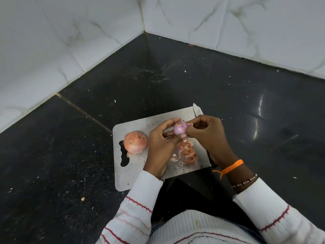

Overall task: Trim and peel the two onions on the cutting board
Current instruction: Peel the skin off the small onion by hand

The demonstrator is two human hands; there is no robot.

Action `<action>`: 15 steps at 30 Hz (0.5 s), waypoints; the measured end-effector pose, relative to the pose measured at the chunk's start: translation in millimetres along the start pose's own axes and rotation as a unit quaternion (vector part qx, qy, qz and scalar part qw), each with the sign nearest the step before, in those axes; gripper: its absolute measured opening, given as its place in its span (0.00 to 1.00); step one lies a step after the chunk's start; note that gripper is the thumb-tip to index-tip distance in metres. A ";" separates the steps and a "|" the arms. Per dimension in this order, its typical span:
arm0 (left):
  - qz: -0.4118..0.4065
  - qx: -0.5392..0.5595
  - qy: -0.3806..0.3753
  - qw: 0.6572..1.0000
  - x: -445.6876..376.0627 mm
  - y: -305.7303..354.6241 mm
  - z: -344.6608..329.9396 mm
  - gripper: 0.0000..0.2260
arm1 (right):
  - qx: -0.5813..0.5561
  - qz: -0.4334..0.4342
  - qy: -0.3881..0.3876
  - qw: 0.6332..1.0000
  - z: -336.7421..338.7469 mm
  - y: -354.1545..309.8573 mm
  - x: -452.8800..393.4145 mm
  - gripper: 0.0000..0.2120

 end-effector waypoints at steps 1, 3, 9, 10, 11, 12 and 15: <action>-0.002 0.001 -0.001 1.000 -0.5 -0.5 -0.1 0.15 | 0.000 0.002 0.002 1.000 1.0 -0.3 -0.4 0.03; 0.000 0.003 0.008 1.000 -2.0 -4.7 0.7 0.16 | 0.012 0.007 -0.002 1.000 2.1 -1.3 -1.5 0.02; 0.009 0.025 0.049 0.998 -3.1 -15.5 8.5 0.16 | 0.085 0.050 -0.027 0.995 -5.3 -7.4 2.7 0.06; 0.011 0.034 0.053 0.998 -3.7 -16.1 9.5 0.16 | 0.098 0.061 -0.022 0.993 -5.9 -8.8 3.8 0.06; 0.014 0.040 0.056 0.998 -3.9 -16.0 10.1 0.16 | 0.109 0.071 -0.017 0.991 -6.3 -10.2 5.2 0.06; 0.016 0.044 0.060 0.997 -4.3 -16.3 10.4 0.16 | 0.116 0.081 -0.013 0.990 -6.2 -11.3 6.3 0.06; 0.010 0.032 0.061 0.998 -4.4 -16.3 9.7 0.16 | 0.129 0.116 0.001 0.985 -6.4 -11.3 8.4 0.03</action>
Point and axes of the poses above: each hand's wrist, its own x-axis away from the middle knuckle, its own z-axis out of the back of the hand, y = z × x, the point moved 2 cm from there along -x, towards the middle knuckle, and after that the axes turned 14 degrees about x, right-handed, at the moved point
